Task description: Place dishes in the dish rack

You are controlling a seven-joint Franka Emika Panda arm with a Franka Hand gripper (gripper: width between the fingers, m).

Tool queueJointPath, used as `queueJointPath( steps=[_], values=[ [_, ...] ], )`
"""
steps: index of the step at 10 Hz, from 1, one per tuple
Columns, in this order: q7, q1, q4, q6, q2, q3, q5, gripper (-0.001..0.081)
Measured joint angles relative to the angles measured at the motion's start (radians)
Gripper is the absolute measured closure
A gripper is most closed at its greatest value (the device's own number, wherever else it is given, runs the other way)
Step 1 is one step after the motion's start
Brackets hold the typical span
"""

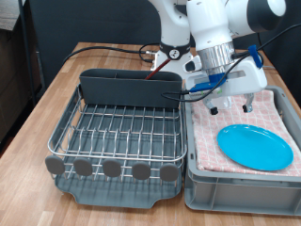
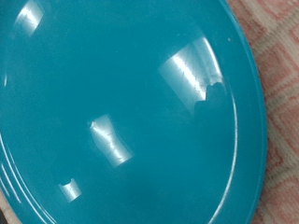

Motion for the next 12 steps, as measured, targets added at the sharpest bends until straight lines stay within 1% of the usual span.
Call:
queueJointPath(
  steps=[6,12],
  values=[
    [-0.004,0.005,0.064,0.054,0.094,0.013,0.000,0.0004],
    [-0.003,0.012,0.097,0.071,0.146,0.014,-0.003,0.0004]
  ],
)
